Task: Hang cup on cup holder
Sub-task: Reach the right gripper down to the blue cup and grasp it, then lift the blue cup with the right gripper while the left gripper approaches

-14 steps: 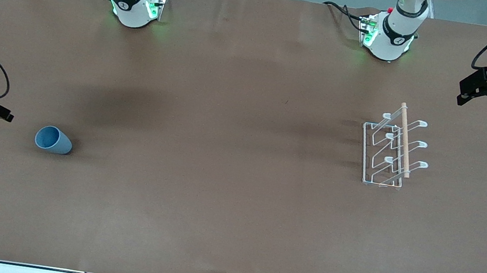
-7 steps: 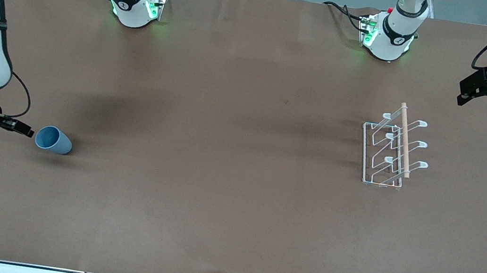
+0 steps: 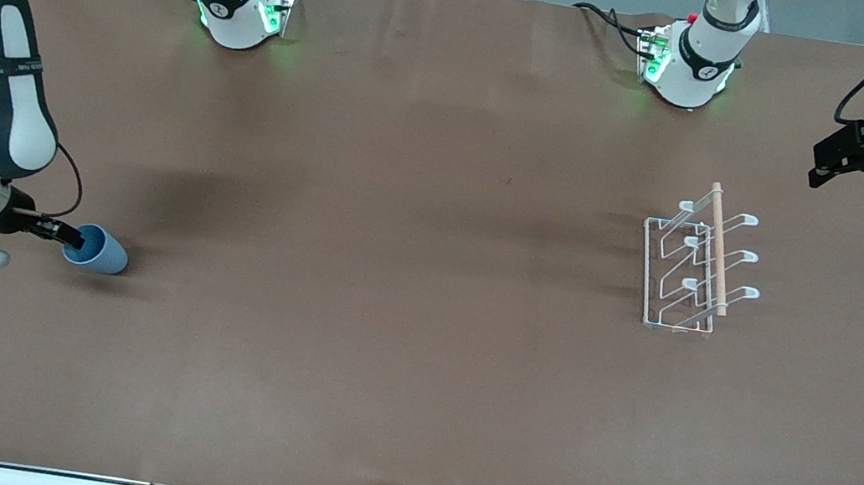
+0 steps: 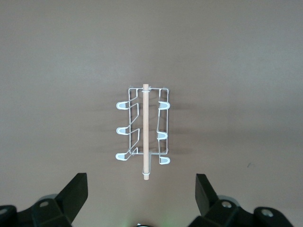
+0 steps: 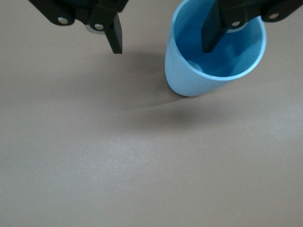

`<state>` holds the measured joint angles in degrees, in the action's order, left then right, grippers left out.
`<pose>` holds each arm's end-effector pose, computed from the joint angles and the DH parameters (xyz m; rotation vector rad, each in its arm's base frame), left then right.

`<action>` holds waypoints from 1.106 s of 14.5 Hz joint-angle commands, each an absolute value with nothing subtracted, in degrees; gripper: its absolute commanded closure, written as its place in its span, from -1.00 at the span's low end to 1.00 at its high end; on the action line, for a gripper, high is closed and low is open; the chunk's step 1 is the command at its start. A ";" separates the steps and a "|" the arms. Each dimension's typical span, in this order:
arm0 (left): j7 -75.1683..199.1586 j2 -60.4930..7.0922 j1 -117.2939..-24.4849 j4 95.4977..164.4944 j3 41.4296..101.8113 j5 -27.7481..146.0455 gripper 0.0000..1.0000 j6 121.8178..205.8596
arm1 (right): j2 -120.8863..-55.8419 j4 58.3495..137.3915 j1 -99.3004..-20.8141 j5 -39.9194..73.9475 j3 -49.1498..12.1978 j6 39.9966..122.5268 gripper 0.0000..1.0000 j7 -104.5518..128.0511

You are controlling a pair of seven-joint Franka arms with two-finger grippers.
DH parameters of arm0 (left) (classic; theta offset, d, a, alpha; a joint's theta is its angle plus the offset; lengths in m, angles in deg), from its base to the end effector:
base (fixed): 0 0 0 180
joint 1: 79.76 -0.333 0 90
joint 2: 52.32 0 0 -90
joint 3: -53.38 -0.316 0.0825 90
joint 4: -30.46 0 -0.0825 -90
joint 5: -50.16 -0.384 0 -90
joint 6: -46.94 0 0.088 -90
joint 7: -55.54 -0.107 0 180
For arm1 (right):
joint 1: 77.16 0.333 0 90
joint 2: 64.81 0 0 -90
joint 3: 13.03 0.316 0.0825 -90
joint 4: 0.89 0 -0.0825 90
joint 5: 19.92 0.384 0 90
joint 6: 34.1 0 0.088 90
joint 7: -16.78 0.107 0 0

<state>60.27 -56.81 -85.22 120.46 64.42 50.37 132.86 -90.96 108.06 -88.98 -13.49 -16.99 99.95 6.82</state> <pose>0.5201 -0.0559 0.6596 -3.1307 0.0228 -0.0105 0.6063 -0.1673 0.2586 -3.0781 0.2677 0.0076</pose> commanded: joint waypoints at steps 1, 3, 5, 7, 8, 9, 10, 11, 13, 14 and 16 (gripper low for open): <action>59.67 -56.10 -85.48 118.97 64.63 51.30 -1.00 132.02 | -92.31 108.45 -88.67 -12.71 -16.98 102.22 -0.05 5.97; 59.68 -56.10 -85.47 118.70 64.63 51.21 -1.00 132.11 | -92.67 108.45 -88.58 -12.71 -16.98 102.22 0.38 5.97; 59.76 -56.10 -85.48 118.61 64.63 51.21 -1.00 132.02 | -92.59 108.27 -88.41 -12.71 -16.98 101.87 0.77 6.06; 59.76 -56.10 -85.22 118.61 64.63 51.21 -1.00 131.84 | -92.50 108.01 -88.41 -12.71 -16.98 101.70 0.93 6.58; 59.59 -56.10 -85.30 118.61 64.72 51.21 -1.00 131.84 | -92.41 107.92 -88.41 -12.71 -16.89 101.52 0.95 6.76; 59.50 -56.10 -85.47 118.61 64.72 51.30 -1.00 131.84 | -92.15 107.92 -88.41 -12.71 -16.81 101.35 0.96 6.85; 59.50 -56.10 -85.48 118.61 64.72 51.30 -1.00 131.84 | -91.71 107.75 -88.41 -12.45 -16.28 100.04 0.96 6.85; 59.50 -56.01 -85.56 118.61 64.63 51.30 -1.00 131.84 | -91.10 107.22 -88.41 -11.75 -15.58 98.37 0.97 6.85; 59.50 -56.01 -85.56 118.70 64.63 51.39 -1.00 131.84 | -88.91 106.26 -88.41 -6.33 -13.21 93.55 0.98 6.85; 59.50 -56.01 -85.56 118.70 64.63 51.30 -1.00 131.84 | -88.20 105.21 -88.32 -2.82 -12.42 90.65 0.98 6.76; 59.50 -56.01 -85.65 118.70 64.55 51.30 -1.00 131.75 | -87.93 102.48 -88.41 4.56 -9.88 84.68 0.98 6.76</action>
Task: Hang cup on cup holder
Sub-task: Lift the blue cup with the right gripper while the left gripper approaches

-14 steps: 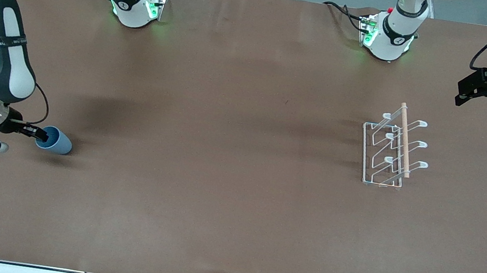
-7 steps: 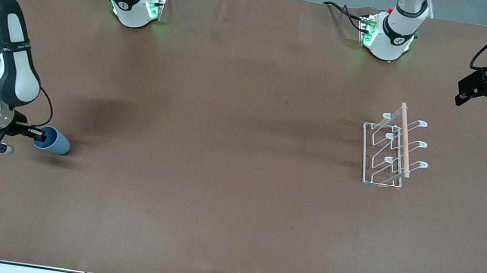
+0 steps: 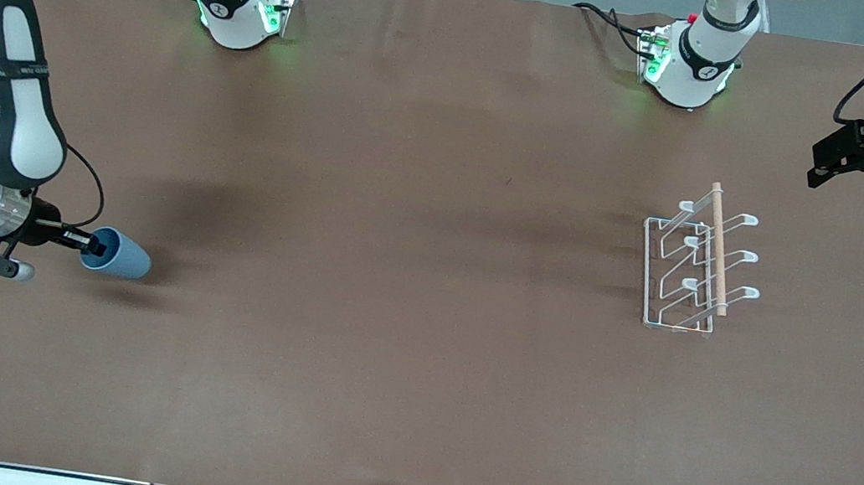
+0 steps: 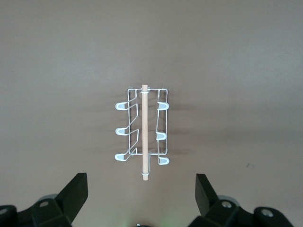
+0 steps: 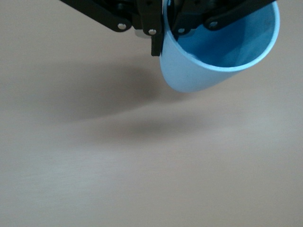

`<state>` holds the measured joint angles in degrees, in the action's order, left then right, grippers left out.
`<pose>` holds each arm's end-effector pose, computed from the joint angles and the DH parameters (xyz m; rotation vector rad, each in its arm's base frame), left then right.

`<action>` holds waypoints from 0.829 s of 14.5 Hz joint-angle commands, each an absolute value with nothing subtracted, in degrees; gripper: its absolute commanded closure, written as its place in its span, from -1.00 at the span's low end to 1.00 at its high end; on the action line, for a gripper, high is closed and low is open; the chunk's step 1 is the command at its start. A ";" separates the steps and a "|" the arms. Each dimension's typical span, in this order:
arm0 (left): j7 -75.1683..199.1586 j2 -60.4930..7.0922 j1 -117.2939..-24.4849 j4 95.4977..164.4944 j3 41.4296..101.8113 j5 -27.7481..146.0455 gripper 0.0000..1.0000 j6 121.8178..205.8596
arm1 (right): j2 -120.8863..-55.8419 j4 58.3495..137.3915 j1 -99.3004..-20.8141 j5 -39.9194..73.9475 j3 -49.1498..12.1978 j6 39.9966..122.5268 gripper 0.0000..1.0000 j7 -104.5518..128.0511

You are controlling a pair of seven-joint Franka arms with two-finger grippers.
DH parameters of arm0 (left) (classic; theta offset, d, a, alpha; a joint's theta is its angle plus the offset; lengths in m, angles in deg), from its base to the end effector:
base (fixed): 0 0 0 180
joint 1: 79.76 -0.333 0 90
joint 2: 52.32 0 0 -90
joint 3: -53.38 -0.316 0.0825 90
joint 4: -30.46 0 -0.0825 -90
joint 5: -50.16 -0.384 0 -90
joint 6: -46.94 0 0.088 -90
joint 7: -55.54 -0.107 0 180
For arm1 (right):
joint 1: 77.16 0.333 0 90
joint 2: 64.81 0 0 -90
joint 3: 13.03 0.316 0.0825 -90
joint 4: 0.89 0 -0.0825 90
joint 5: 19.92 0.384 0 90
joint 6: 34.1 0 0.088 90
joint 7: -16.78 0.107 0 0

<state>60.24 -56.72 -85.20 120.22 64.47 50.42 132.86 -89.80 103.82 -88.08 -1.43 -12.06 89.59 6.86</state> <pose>0.5206 -0.0566 0.6608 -3.1320 0.0257 -0.0145 0.6266 -0.0977 0.2889 -2.8471 0.2799 0.0819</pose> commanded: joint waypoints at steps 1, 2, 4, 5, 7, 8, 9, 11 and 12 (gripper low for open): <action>59.50 -55.40 -85.57 118.96 64.54 51.21 -1.00 131.75 | -87.84 101.51 -88.41 9.56 -8.73 82.04 0.98 6.68; 59.67 -53.48 -85.30 118.88 64.63 51.21 -1.00 131.75 | -87.84 100.90 -88.41 15.35 -7.76 79.31 0.98 6.67; 59.15 -52.41 -85.48 118.61 64.72 51.13 -1.00 131.49 | -87.84 100.28 -88.32 26.17 -5.39 75.52 0.98 6.76; 58.89 -52.24 -85.04 118.53 64.72 51.12 -1.00 131.58 | -87.84 100.27 -88.32 32.75 -3.73 73.94 0.98 6.85; 58.80 -51.97 -84.08 118.61 65.51 51.12 -1.00 131.58 | -88.10 100.36 -88.06 42.00 -1.87 72.87 0.98 6.85; 58.80 -51.88 -83.11 118.61 66.38 51.12 -1.00 131.58 | -88.19 100.45 -86.66 45.87 -1.17 72.87 0.98 6.76; 58.88 -51.88 -82.23 118.35 67.09 51.12 -1.00 131.58 | -88.19 100.54 -85.26 50.00 -1.07 72.95 0.98 6.76; 59.41 -50.92 -80.65 114.06 68.67 50.86 -1.00 131.58 | -88.28 100.89 -82.53 58.62 -1.16 73.04 0.98 6.41; 59.50 -50.65 -79.86 113.61 69.46 50.69 -1.00 131.58 | -88.28 100.89 -81.56 61.44 -1.07 73.04 0.98 6.24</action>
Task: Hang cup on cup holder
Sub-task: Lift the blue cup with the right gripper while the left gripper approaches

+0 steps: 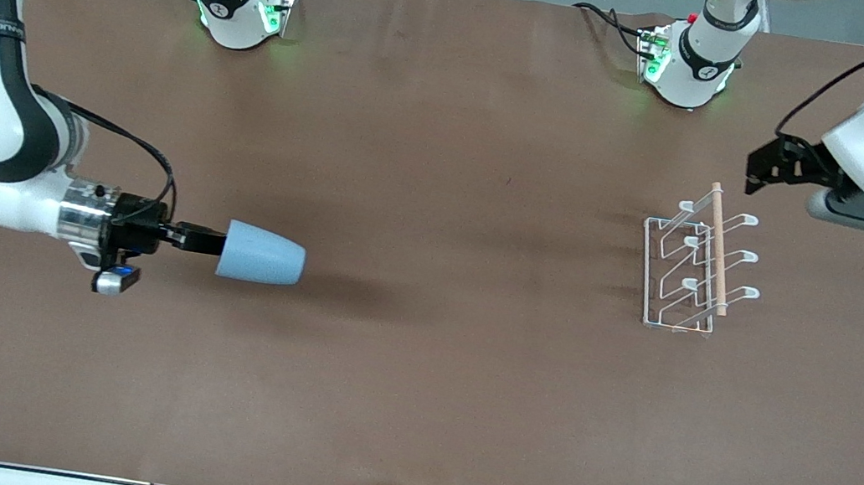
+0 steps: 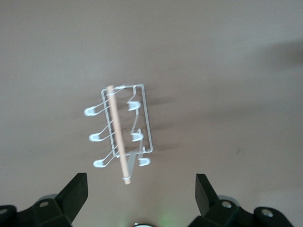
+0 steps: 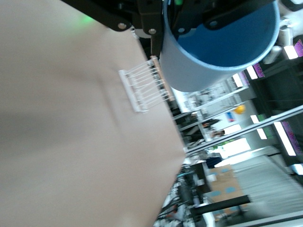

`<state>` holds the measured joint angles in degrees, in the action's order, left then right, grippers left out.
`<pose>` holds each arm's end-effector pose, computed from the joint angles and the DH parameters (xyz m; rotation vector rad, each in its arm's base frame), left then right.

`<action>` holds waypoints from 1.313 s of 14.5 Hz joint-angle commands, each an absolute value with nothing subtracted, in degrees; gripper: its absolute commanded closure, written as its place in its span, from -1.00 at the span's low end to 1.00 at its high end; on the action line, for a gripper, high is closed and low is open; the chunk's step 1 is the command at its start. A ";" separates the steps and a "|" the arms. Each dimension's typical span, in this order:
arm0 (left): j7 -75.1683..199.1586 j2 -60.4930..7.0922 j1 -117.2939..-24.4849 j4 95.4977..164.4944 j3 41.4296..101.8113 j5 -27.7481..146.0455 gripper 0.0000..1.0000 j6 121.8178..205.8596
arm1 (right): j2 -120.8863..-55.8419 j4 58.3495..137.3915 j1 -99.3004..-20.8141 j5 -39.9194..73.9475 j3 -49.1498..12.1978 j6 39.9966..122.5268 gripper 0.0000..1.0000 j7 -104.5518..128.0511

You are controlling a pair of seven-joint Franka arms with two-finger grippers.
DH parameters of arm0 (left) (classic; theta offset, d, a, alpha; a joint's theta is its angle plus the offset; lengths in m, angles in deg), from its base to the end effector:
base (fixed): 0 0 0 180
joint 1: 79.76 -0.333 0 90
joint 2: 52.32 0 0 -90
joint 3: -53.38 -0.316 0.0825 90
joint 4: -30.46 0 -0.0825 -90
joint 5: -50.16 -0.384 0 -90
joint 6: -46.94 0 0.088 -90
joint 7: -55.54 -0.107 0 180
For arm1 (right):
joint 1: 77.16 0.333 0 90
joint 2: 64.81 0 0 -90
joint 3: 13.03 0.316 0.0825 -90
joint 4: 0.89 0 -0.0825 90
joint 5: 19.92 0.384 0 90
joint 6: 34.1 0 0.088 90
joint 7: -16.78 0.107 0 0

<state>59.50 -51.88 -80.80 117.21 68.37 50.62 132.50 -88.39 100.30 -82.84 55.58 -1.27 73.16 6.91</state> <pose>0.5330 -0.1327 0.6403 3.1238 -0.2739 -0.0461 0.6396 0.1287 0.3676 -1.8325 0.3732 0.2420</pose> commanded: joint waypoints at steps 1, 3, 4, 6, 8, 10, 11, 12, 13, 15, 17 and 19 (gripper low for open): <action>60.02 -50.65 -78.89 113.43 69.99 50.60 -1.00 131.58 | -88.28 100.89 -80.07 63.99 -1.07 73.04 0.97 6.23; 60.29 -50.13 -77.66 113.43 70.08 50.60 -1.00 131.58 | -88.28 100.98 -78.31 66.47 -1.07 72.87 0.98 6.23; 60.20 -49.86 -77.57 113.43 70.08 50.60 -1.00 131.58 | -88.45 100.98 -77.08 67.09 -1.07 72.87 0.99 6.23; 60.29 -49.42 -77.48 113.43 70.17 50.86 -1.00 131.58 | -88.72 100.89 -74.10 70.06 -1.07 72.87 0.99 6.15; 60.29 -49.33 -77.04 113.52 70.78 51.12 -1.00 131.58 | -89.50 100.89 -71.89 71.48 -1.07 73.04 0.99 6.15; 60.46 -48.90 -74.24 113.43 72.10 50.95 -1.00 131.66 | -90.56 100.89 -70.74 71.49 -1.07 72.96 0.99 5.89; 60.21 -48.81 -72.57 113.43 72.36 51.03 -1.00 131.84 | -91.00 100.89 -70.30 71.57 -1.07 72.87 0.99 5.01; 59.25 -48.55 -70.29 113.34 72.54 51.04 -1.00 132.10 | -91.87 100.89 -70.04 71.66 -1.07 72.69 0.99 3.96; 59.15 -47.93 -68.36 112.99 72.98 51.04 -1.00 132.54 | -92.67 100.89 -69.86 71.66 -0.99 72.26 0.99 2.91; 58.28 -45.05 -62.92 110.72 73.33 50.86 -1.00 133.85 | -93.55 100.89 -69.60 72.97 -1.07 69.45 0.99 0.80; 57.05 -40.48 -58.43 107.38 73.25 50.16 -0.99 136.14 | -94.43 100.89 -69.68 73.07 -1.07 68.74 0.98 -0.62; 54.86 -37.22 -55.43 106.22 73.25 49.98 -0.98 141.65 | -94.61 100.80 -69.60 73.07 -1.07 68.56 0.94 -0.97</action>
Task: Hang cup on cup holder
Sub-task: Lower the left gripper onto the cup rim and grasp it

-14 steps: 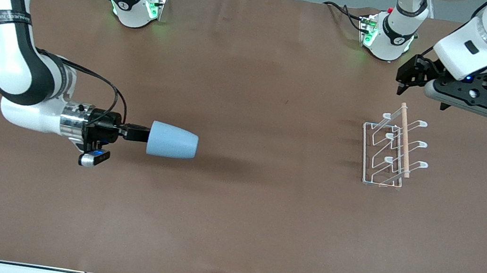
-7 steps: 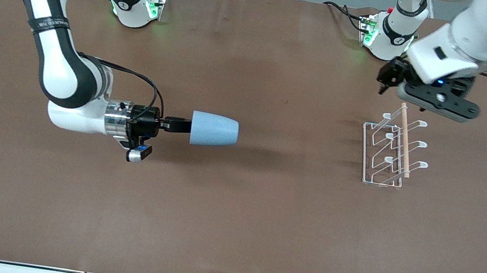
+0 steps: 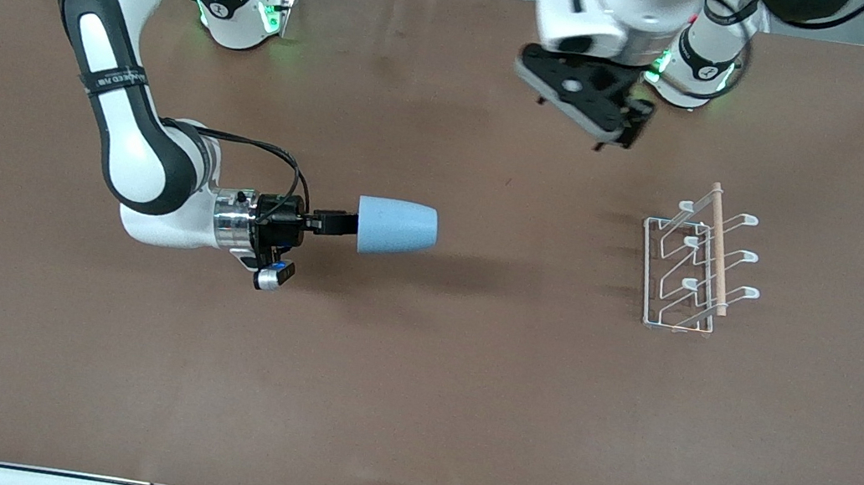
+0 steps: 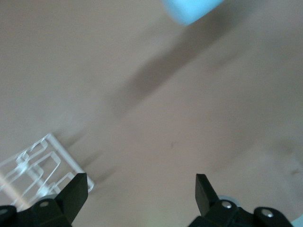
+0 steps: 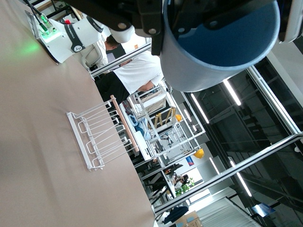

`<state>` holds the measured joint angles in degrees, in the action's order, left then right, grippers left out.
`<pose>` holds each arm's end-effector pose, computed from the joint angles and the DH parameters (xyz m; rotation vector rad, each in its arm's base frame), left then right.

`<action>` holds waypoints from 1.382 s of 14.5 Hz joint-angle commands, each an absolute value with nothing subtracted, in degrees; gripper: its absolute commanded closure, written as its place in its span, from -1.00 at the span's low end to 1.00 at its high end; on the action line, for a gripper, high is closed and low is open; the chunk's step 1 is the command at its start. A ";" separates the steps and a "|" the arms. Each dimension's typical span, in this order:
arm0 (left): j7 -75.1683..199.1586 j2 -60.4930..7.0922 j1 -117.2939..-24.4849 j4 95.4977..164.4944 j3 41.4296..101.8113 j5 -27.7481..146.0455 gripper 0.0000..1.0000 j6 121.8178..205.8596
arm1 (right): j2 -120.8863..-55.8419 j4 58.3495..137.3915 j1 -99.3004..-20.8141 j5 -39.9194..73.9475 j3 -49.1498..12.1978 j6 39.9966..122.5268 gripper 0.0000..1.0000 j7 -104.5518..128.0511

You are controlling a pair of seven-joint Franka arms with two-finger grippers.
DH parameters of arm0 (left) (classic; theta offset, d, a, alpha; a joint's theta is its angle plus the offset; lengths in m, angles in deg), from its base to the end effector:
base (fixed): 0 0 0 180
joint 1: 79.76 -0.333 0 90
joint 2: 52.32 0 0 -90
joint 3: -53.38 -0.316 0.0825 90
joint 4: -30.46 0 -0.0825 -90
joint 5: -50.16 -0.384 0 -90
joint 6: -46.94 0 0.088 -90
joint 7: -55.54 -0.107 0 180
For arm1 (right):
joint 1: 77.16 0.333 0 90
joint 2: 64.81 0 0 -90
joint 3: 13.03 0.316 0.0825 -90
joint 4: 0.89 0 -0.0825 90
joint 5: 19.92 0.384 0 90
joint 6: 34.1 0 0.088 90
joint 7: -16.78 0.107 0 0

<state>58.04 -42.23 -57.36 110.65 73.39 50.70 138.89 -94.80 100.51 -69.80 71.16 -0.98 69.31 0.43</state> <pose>0.4624 -0.3969 0.6118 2.8817 -1.0360 0.0157 0.5984 0.2827 0.3168 -1.6035 0.2535 0.4321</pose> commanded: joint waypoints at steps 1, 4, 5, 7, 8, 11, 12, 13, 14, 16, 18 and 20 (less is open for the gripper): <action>52.84 -35.99 -54.64 106.22 73.25 49.98 -0.96 145.34 | -94.61 100.80 -69.51 73.07 -1.07 68.56 0.94 -0.97; 50.72 -32.73 -50.68 104.65 72.72 49.02 -0.93 150.90 | -95.22 100.80 -69.51 73.07 -1.07 68.65 0.92 -1.23; 50.62 -31.42 -49.45 103.51 72.81 47.36 -0.93 151.96 | -95.40 100.80 -69.51 73.07 -1.07 68.65 0.90 -1.58; 50.45 -28.87 -46.29 100.70 72.28 44.46 -0.91 152.41 | -96.01 100.80 -69.60 73.07 -1.07 68.56 0.90 -2.64; 50.27 -27.72 -45.41 100.16 72.28 42.36 -0.91 152.67 | -96.01 100.80 -69.60 73.07 -1.07 68.56 0.90 -2.64; 42.04 -24.91 -44.61 97.97 72.37 37.77 -0.90 153.72 | -96.01 100.80 -69.60 73.07 -1.07 68.56 0.90 -2.64; 39.92 -23.42 -44.61 96.39 72.11 37.68 -0.90 153.81 | -96.01 100.80 -69.60 73.07 -1.07 68.47 0.90 -2.64; 39.03 -22.62 -44.43 95.59 70.97 37.68 -0.90 154.60 | -96.01 100.80 -69.60 73.07 -1.07 68.47 0.90 -2.64; 38.76 -22.01 -44.17 95.59 70.35 37.68 -0.91 156.78 | -96.01 100.80 -69.60 73.07 -1.07 68.47 0.90 -2.64; 38.76 -20.51 -43.99 95.59 70.35 37.68 -0.91 159.60 | -96.01 100.80 -69.51 73.07 -1.07 68.47 0.90 -2.64; 38.76 -20.33 -43.99 95.59 69.12 37.68 -0.91 162.94 | -96.01 100.80 -69.42 73.07 -1.07 68.47 0.90 -2.55; 38.67 -19.37 -43.29 95.59 68.50 37.68 -0.90 165.58 | -96.01 100.89 -69.25 73.07 -1.07 68.47 0.90 -2.64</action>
